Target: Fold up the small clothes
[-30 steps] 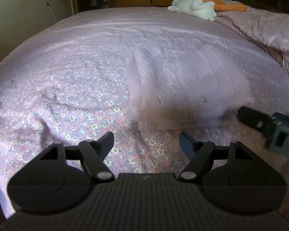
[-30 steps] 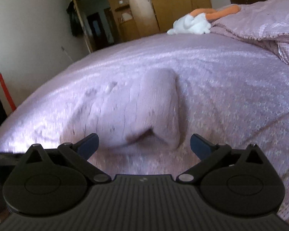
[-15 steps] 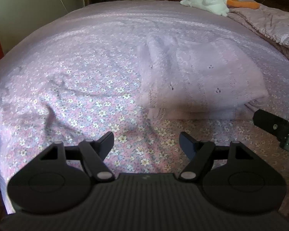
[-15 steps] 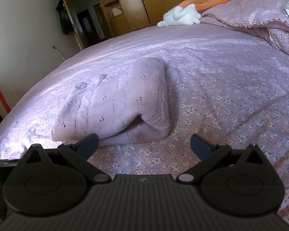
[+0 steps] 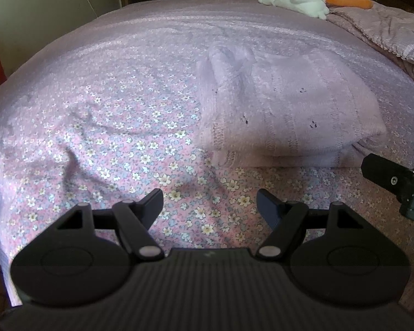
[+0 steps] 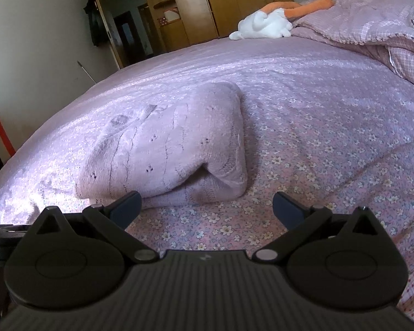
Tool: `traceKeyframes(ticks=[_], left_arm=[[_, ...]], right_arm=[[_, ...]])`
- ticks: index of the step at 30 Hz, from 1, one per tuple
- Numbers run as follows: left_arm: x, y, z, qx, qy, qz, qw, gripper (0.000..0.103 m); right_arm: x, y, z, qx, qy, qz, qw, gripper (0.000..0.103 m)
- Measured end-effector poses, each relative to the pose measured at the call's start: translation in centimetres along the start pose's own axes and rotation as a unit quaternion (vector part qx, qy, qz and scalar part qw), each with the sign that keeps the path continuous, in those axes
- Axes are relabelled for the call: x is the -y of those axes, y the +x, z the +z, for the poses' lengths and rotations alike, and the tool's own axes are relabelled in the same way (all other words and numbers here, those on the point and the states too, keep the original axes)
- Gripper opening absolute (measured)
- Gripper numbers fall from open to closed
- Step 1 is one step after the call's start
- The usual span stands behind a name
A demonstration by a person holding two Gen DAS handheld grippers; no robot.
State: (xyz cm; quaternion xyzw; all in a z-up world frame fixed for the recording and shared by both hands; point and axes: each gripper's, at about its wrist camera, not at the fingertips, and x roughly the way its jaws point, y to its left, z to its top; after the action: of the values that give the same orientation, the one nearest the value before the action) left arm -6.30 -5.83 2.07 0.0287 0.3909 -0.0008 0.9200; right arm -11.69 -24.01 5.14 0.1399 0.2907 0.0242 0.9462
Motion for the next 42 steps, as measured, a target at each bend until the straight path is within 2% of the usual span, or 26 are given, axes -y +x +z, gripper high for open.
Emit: traceKeyframes(ticks=[42], left_arm=[[0.60, -0.34, 0.03, 0.008, 0.017, -0.002, 0.9998, 0.076]], right_arm=[[-0.15, 0.02, -0.05, -0.001, -0.002, -0.001, 1.000, 0.103]])
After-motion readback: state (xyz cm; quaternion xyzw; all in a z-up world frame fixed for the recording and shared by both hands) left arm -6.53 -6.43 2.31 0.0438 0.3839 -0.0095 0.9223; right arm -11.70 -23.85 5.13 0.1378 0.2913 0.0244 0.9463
